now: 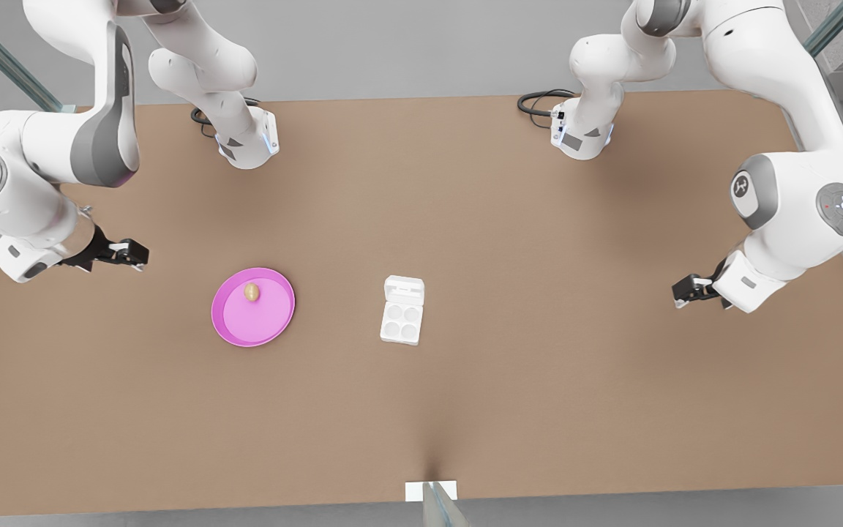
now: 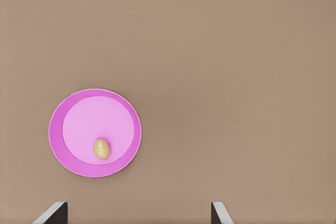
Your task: Pack egg into the box and close the box lid
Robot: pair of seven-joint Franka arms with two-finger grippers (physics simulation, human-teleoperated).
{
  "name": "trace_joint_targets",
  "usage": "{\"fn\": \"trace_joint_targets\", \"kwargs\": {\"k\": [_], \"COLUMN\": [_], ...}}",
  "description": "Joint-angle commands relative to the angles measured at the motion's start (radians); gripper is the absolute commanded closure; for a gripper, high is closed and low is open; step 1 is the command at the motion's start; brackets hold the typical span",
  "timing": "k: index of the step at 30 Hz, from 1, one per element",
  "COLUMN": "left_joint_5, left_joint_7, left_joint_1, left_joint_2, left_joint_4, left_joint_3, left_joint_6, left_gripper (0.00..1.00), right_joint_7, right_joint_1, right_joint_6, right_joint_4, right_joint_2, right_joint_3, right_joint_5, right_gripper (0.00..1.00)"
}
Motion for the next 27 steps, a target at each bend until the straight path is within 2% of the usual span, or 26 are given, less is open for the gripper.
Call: {"fn": "trace_joint_targets", "kwargs": {"k": [1, 3, 4, 6, 7, 8, 10, 12, 14, 16, 19, 21, 27], "left_joint_5": [0.0, 0.0, 0.0, -0.001, -0.001, 0.006, 0.008, 0.008, 0.008, 0.009, 0.008, 0.008, 0.008], "left_joint_7": [0.002, 0.0, 0.0, 0.0, 0.0, -0.003, -0.002, -0.006, -0.006, -0.006, -0.008, -0.011, -0.009], "left_joint_1": [0.0, 0.0, 0.0, 0.003, 0.005, 0.017, 0.017, 0.017, 0.017, 0.015, 0.017, 0.017, 0.012], "left_joint_2": [0.0, 0.0, 0.0, 0.0, 0.0, 0.001, 0.003, 0.008, 0.011, 0.011, 0.011, 0.011, 0.012], "left_joint_4": [0.0, 0.0, 0.0, 0.0, 0.0, 0.0, -0.005, -0.014, -0.015, -0.017, -0.017, -0.017, -0.015], "left_joint_3": [0.0, 0.0, 0.0, 0.002, 0.003, 0.003, 0.003, 0.003, 0.003, 0.003, 0.003, 0.003, 0.003], "left_joint_6": [0.0, 0.0, 0.0, -0.002, -0.002, -0.006, -0.009, -0.018, -0.04, -0.048, -0.048, -0.048, -0.069], "left_gripper": [0.0, 0.0, 0.0, 0.0, 0.0, 0.0, 0.0, 0.0, 0.0, 0.0, 0.0, 0.0, 0.0], "right_joint_7": [0.0, 0.003, 0.011, 0.506, 0.621, 0.692, 0.687, 0.628, 0.467, 0.333, 0.313, 0.313, 0.313], "right_joint_1": [0.002, 0.021, 0.081, 0.411, 0.494, 0.541, 0.534, 0.445, 0.356, 0.299, 0.278, 0.262, 0.206], "right_joint_6": [0.0, -0.003, 0.008, 0.06, 0.101, 0.208, 0.319, 0.449, 0.451, 0.544, 0.655, 0.818, 0.857], "right_joint_4": [-0.001, -0.002, -0.033, -0.052, -0.068, -0.206, -0.338, -0.49, -0.532, -0.607, -0.644, -0.749, -0.78], "right_joint_2": [0.0, 0.021, 0.067, 0.189, 0.218, 0.201, 0.181, 0.097, 0.063, 0.064, 0.078, 0.08, 0.144], "right_joint_3": [0.001, 0.002, 0.005, 0.01, 0.042, 0.044, 0.051, 0.05, 0.045, 0.039, 0.037, 0.024, 0.016], "right_joint_5": [0.0, 0.003, 0.065, 0.068, 0.071, 0.074, 0.1, 0.1, 0.097, 0.071, -0.011, -0.064, -0.077], "right_gripper": [0.0, 0.0, 0.0, 0.0, 0.0, 0.0, 0.0, 0.0, 0.0, 0.0, 0.0, 0.0, 0.0]}}
